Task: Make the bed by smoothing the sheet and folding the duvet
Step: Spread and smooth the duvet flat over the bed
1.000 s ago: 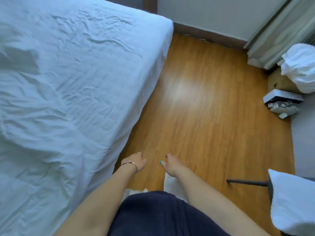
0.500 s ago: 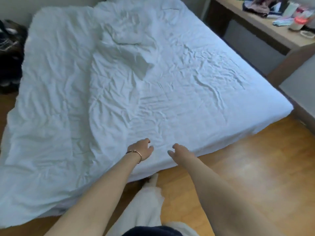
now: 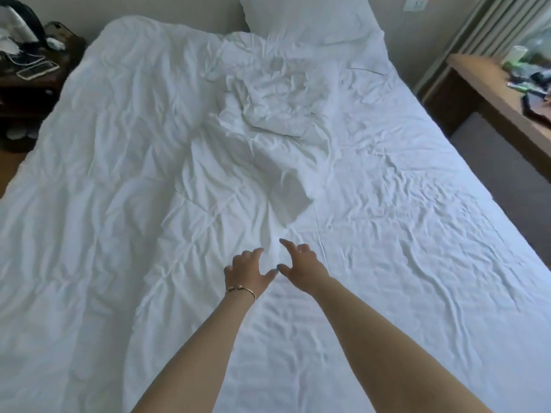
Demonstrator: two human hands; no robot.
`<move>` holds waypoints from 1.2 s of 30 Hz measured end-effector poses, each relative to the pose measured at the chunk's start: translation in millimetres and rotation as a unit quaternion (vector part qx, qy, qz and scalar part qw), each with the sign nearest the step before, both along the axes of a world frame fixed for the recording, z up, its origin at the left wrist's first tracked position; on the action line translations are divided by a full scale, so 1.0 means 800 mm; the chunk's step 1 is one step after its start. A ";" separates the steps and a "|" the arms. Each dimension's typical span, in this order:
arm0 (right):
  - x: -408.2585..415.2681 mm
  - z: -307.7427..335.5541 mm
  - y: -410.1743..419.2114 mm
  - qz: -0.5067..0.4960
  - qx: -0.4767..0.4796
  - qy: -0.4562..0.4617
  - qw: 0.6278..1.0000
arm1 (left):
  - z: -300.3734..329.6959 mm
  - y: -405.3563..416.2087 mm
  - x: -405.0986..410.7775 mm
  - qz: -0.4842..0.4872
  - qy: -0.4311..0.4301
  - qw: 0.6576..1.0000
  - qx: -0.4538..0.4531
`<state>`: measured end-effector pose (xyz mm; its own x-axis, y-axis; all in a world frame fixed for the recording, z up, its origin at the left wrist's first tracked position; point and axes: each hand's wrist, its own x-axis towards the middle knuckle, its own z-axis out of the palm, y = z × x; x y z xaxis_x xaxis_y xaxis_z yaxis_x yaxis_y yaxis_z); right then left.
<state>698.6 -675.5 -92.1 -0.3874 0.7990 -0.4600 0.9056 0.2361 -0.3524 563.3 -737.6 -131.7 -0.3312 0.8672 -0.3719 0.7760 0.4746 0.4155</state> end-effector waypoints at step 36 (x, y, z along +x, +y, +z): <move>0.352 -0.051 -0.029 0.014 -0.055 -0.106 0.993 | -0.032 -0.063 0.293 -0.030 -0.247 0.953 -0.171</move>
